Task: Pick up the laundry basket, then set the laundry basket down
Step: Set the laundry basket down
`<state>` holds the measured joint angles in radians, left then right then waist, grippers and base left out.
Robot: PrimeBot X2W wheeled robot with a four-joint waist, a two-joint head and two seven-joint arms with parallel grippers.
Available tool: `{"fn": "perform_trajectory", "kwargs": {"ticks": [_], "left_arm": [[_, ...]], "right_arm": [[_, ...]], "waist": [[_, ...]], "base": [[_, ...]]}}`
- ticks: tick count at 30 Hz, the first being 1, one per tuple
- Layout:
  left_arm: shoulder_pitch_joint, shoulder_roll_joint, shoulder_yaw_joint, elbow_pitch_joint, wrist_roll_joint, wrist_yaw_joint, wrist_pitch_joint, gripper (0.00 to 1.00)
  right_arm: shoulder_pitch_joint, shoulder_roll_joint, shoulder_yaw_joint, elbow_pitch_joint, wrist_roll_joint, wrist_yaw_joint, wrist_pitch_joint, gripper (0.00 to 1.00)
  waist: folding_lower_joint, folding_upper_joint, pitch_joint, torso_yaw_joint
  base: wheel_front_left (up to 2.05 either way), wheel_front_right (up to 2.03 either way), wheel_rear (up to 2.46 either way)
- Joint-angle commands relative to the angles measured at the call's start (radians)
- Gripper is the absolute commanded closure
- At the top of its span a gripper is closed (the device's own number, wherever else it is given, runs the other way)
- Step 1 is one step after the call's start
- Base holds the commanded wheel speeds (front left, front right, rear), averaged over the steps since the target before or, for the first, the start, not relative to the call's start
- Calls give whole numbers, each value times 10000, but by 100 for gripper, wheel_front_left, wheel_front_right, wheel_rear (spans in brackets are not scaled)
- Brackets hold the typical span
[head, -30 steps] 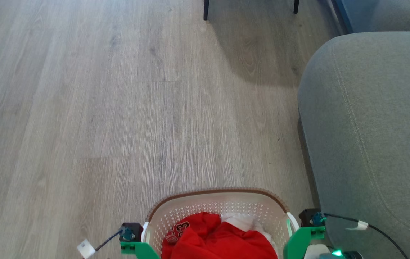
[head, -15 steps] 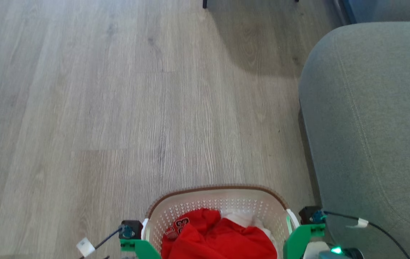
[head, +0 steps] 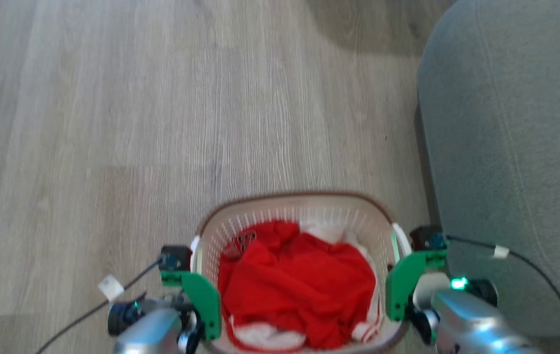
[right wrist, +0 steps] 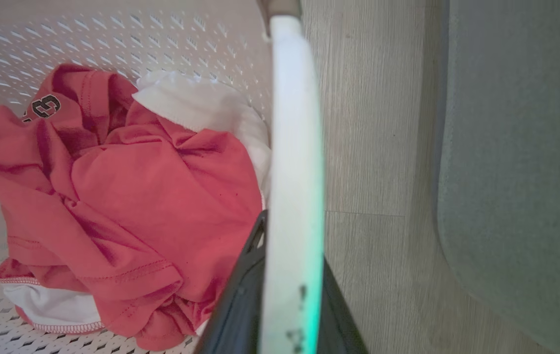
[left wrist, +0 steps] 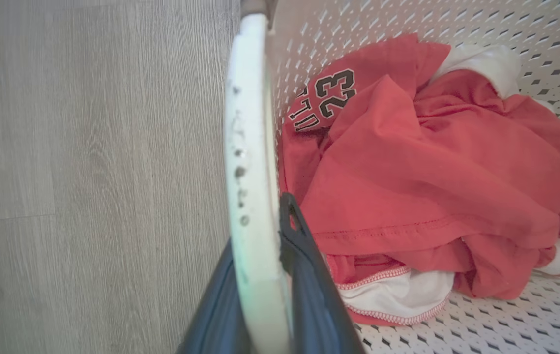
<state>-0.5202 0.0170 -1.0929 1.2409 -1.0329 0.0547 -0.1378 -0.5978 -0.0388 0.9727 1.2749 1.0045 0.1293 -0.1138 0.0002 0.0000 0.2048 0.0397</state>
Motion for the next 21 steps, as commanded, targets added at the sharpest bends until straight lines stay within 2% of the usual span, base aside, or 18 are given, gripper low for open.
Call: {"fn": "perform_trajectory", "kwargs": {"ticks": [1,14,21], "left_arm": [[-648,332,136,34,-65,141,-177,100],[-2677,332,164,-66,-5,334,-671,100],[-3719,332,145,-229,24,486,-938,100]], "right_arm": [[-581,-114,106,-40,-63,14,-311,100],[-2700,-121,-221,149,-428,14,-884,100],[-3469,-514,-691,156,-977,14,-944,100]], "waist": [[-2,0,701,11],[-2,0,3365,38],[-2,0,4544,178]], "base": [[0,0,0],[0,0,0],[0,0,0]]}}
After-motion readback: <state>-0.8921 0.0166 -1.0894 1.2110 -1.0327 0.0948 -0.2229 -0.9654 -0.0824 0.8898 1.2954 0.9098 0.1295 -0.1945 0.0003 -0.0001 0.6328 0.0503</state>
